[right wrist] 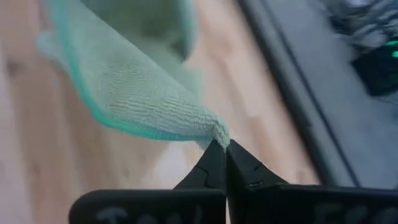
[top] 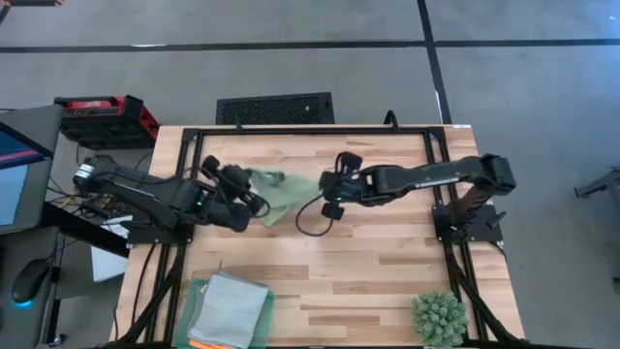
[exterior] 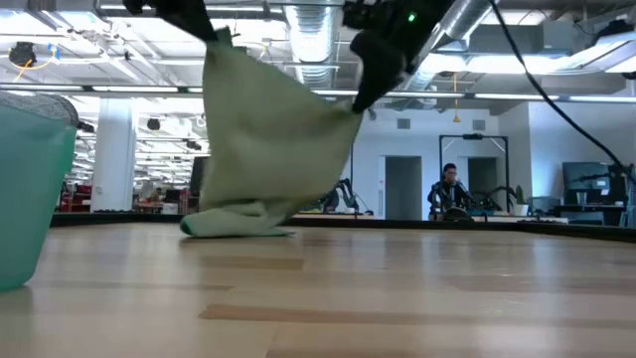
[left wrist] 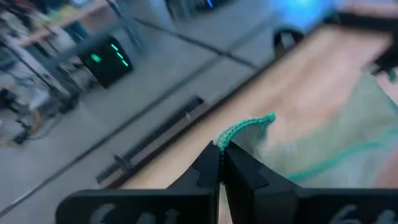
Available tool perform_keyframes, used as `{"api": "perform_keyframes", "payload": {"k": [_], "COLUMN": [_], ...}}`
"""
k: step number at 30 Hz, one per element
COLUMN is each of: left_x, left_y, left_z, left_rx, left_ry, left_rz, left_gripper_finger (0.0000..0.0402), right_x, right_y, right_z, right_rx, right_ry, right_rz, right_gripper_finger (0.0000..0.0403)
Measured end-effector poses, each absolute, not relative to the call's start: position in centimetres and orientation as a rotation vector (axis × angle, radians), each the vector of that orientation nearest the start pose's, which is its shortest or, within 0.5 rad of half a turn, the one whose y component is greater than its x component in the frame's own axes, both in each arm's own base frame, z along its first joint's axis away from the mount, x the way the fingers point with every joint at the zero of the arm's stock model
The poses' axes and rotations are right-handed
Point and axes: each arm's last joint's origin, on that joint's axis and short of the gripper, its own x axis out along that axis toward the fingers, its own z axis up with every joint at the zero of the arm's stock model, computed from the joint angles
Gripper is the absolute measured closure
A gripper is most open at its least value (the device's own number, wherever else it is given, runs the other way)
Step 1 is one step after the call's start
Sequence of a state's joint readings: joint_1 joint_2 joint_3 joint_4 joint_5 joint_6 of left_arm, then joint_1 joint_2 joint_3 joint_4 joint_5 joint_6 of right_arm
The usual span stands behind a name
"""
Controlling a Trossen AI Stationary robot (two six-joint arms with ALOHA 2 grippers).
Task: Fold microfiber towels
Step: Fold the green microfiber cloth
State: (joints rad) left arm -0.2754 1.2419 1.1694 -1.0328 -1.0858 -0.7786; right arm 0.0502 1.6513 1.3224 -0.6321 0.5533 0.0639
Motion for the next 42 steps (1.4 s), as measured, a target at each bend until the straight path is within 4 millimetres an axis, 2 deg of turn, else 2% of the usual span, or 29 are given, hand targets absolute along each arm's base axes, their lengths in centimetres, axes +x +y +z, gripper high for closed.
{"api": "perform_keyframes", "payload": {"k": [5,10,15,22,25,29,32,36,42], "left_x": [21.2,21.7,22.6,23.3,23.3,23.4,23.4,23.2,22.4], "left_y": [-2.1,-0.1,2.4,5.7,6.3,6.2,5.6,4.7,3.0], "left_z": [34.3,35.7,37.2,39.9,40.8,41.0,40.4,38.2,35.2], "left_rx": [0.02,0.057,0.109,0.191,0.267,0.31,0.325,0.277,0.09], "left_ry": [0.391,0.349,0.306,0.206,0.184,0.187,0.252,0.386,0.558], "left_rz": [1.053,1.109,1.176,1.149,1.141,1.133,1.137,1.088,0.938], "left_gripper_finger": [0.0401,0.0401,0.0401,0.0401,0.0401,0.0401,0.0401,0.0402,0.0401], "right_x": [32.4,30.0,27.9,26.4,25.9,24.9,24.4,24.1,25.2], "right_y": [-0.4,-1.6,-3.8,-6.9,-7.4,-7.0,-5.9,-4.2,-2.2], "right_z": [29.8,32.8,35.2,37.6,38.9,40.1,40.0,38.4,34.4], "right_rx": [-0.241,-0.259,-0.252,-0.276,-0.307,-0.319,-0.304,-0.243,-0.143], "right_ry": [0.844,0.755,0.69,0.592,0.529,0.475,0.498,0.611,0.798], "right_rz": [-0.614,-0.745,-0.841,-0.934,-0.952,-0.948,-0.899,-0.787,-0.645], "right_gripper_finger": [0.0393,0.0394,0.0396,0.0395,0.0395,0.0393,0.0394,0.0393,0.0393]}}
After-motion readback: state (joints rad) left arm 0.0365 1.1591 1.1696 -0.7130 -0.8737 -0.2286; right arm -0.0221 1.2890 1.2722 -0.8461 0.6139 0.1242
